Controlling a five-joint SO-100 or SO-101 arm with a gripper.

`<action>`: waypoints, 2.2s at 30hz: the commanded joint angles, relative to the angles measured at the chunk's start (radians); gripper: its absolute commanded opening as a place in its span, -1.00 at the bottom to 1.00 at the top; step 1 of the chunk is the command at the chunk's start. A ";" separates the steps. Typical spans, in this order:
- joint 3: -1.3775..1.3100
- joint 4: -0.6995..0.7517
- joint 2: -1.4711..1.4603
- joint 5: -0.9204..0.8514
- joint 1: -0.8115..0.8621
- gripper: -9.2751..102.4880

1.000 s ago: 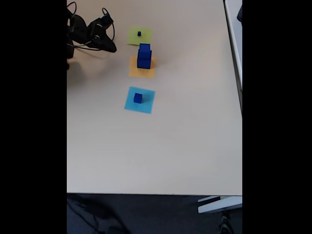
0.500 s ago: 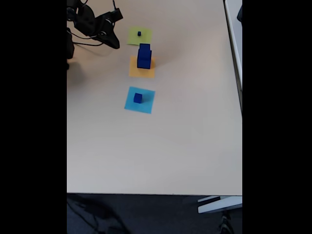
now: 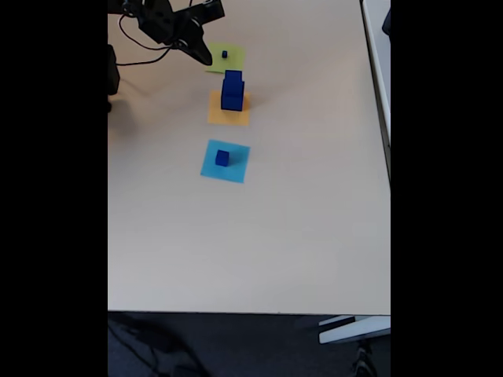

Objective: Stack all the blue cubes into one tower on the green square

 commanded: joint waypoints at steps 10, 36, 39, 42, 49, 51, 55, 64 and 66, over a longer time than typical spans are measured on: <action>-0.301 0.127 -0.156 0.146 -0.005 -0.83; -0.583 0.259 -0.344 0.474 0.138 -0.83; -0.591 0.255 -0.387 0.551 0.155 -0.83; -0.601 0.264 -0.437 0.653 0.169 -0.83; -0.661 0.319 -0.463 0.670 0.135 -0.83; -0.663 0.319 -0.463 0.690 0.114 -0.83; -0.675 0.319 -0.476 0.746 0.060 -0.83; -0.808 0.436 -0.548 0.986 -0.115 -0.83; -0.881 0.492 -0.592 1.037 -0.152 -0.83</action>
